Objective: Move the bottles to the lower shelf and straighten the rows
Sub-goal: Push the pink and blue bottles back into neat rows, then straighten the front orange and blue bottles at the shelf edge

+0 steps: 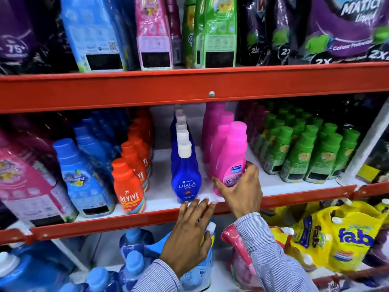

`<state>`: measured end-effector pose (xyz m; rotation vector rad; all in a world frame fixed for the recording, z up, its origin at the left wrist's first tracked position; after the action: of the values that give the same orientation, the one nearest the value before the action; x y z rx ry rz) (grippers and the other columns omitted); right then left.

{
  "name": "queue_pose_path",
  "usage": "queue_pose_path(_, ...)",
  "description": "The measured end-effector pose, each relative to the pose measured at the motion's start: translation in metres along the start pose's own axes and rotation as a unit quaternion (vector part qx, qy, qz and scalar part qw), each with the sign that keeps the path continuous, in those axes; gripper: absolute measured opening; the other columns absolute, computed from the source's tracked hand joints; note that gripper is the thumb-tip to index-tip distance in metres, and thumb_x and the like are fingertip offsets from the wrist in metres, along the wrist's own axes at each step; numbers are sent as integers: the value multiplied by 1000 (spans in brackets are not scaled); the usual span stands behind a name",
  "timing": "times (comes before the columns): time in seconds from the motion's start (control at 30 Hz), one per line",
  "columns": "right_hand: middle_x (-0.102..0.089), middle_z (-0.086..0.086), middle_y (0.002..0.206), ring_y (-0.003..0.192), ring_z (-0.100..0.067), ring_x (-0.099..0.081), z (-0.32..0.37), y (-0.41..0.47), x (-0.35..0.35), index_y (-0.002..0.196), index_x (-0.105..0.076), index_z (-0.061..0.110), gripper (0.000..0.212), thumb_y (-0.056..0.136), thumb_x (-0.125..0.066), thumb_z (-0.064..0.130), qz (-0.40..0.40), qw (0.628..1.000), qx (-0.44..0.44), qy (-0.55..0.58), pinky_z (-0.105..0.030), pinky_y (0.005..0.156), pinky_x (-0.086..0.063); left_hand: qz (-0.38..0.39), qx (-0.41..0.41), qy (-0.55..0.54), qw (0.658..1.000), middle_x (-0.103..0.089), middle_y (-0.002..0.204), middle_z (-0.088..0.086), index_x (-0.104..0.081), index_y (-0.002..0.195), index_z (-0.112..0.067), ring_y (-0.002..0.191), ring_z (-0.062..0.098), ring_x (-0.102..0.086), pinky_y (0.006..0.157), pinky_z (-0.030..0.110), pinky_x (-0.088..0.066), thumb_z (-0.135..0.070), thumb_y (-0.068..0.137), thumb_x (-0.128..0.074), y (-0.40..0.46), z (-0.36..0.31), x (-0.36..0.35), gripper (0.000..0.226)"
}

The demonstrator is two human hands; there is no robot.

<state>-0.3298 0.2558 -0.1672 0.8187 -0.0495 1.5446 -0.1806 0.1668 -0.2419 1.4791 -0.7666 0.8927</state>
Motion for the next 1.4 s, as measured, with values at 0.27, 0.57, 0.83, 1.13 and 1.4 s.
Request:
queue_pose_path(0.27,-55,-14,120,115,-37,-58,-4,-2,-3,125,-43,7,94,60,-88,57,19,1000,-5,0,-45,86,-51,-24,-7,-26,999,-61,150,6,-43,151,-17,143,19,-39,122,38,-25,-40,82,-53,-6,7,10,74)
queue_pose_path(0.57,-62,-12,102,95,-23,-58,42,-60,9,104,-63,-3,26,81,-69,7,-159,955,174,180,-27,93,-48,-178,63,-147,971,-71,131,5,-65,134,-14,128,16,-57,121,21,-35,-27,88,-64,-55,62,69,48)
queue_pose_path(0.83,-74,6,111,101,-12,-71,93,-124,-62,113,-65,21,31,85,-57,12,148,920,73,354,-23,90,-55,-290,348,-330,828,-72,123,-24,-72,123,-30,114,-9,-69,101,4,-46,-29,87,-72,-103,108,109,36)
queue_pose_path(1.13,-48,5,154,141,-3,-46,112,-136,-106,149,-42,23,66,85,-50,30,314,893,3,322,-38,123,-33,-197,368,-534,735,-59,153,-11,-51,154,-17,139,-8,-52,122,23,-40,-47,89,-63,-87,116,108,73)
queue_pose_path(1.4,-60,11,144,136,-3,-53,108,-134,-113,145,-51,23,59,86,-49,22,295,903,8,311,-46,120,-37,-166,326,-550,751,-71,136,-18,-63,140,-30,135,1,-61,117,27,-41,-60,88,-52,-78,122,112,60)
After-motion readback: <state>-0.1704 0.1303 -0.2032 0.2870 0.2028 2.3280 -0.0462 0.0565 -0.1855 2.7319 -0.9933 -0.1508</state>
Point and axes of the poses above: each hand's wrist, its own y-axis towards the middle knuckle, its own x-axis out of the back of the hand, z = x × y, the point moved 4 cm from there along y, towards the middle knuckle
